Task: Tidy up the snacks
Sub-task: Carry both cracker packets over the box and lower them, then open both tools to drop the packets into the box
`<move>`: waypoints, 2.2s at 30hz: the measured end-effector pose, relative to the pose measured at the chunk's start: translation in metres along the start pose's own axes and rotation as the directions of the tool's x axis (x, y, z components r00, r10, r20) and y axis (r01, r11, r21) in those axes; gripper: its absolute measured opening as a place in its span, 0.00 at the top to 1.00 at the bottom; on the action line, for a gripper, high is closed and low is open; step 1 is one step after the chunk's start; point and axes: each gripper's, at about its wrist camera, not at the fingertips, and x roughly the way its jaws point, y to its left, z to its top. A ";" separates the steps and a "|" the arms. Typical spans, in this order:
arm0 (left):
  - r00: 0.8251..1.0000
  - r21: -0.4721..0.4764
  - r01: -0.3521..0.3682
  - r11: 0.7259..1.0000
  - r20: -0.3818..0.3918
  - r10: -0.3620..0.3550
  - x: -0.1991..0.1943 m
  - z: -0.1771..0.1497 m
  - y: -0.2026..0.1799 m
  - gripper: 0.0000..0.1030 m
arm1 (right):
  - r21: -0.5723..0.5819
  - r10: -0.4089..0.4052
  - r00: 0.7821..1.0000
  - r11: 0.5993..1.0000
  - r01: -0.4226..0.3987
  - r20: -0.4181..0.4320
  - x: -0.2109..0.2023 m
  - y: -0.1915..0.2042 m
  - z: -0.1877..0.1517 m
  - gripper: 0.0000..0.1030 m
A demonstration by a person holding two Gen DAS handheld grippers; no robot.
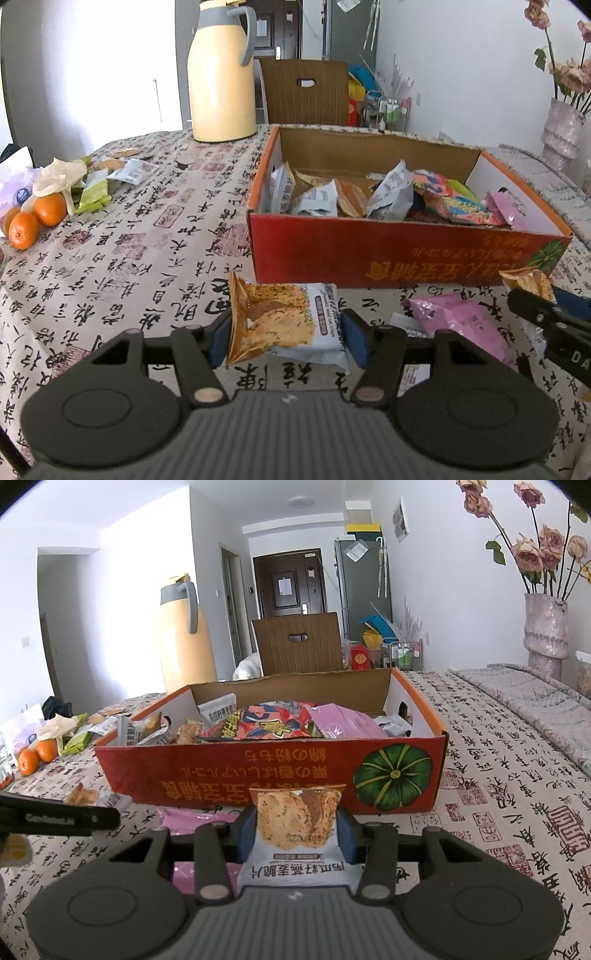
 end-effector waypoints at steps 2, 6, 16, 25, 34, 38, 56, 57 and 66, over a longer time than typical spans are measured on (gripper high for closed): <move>1.000 -0.001 0.006 1.000 0.015 -0.006 -0.006 0.001 -0.001 0.39 | -0.010 -0.003 1.000 1.000 0.003 0.006 -0.001 0.002 0.000 0.58; 0.998 -0.003 0.026 1.000 0.051 -0.026 -0.017 0.005 -0.003 0.39 | -0.027 -0.020 0.999 0.999 0.021 0.027 -0.006 0.006 -0.001 0.58; 0.986 0.020 0.074 0.997 0.146 -0.077 -0.042 0.027 -0.016 0.39 | -0.050 0.001 0.997 0.999 0.003 0.083 -0.025 0.015 0.019 0.58; 0.971 0.041 0.086 0.995 0.221 -0.093 -0.046 0.056 -0.032 0.39 | -0.073 -0.028 0.989 0.997 0.039 0.146 -0.023 0.015 0.051 0.58; 0.965 0.012 0.043 0.999 0.260 -0.045 -0.029 0.090 -0.037 0.39 | -0.059 -0.058 0.987 0.996 0.067 0.150 0.006 -0.001 0.087 0.58; 0.964 -0.011 0.031 0.999 0.265 -0.027 -0.018 0.105 -0.037 0.39 | -0.046 -0.069 0.988 0.996 0.076 0.141 0.025 -0.006 0.099 0.58; 0.971 -0.031 0.034 0.999 0.239 -0.025 0.050 0.107 -0.033 0.39 | 0.005 -0.082 0.988 0.997 0.082 0.131 0.078 -0.027 0.103 0.58; 0.972 -0.031 0.037 0.999 0.235 -0.028 0.050 0.106 -0.034 0.39 | 0.003 -0.079 0.989 0.997 0.079 0.123 0.079 -0.026 0.101 0.58; 0.958 -0.068 0.027 0.997 0.287 -0.007 0.039 0.102 -0.030 0.00 | 0.032 -0.093 0.987 0.995 0.090 0.133 0.073 -0.030 0.098 0.33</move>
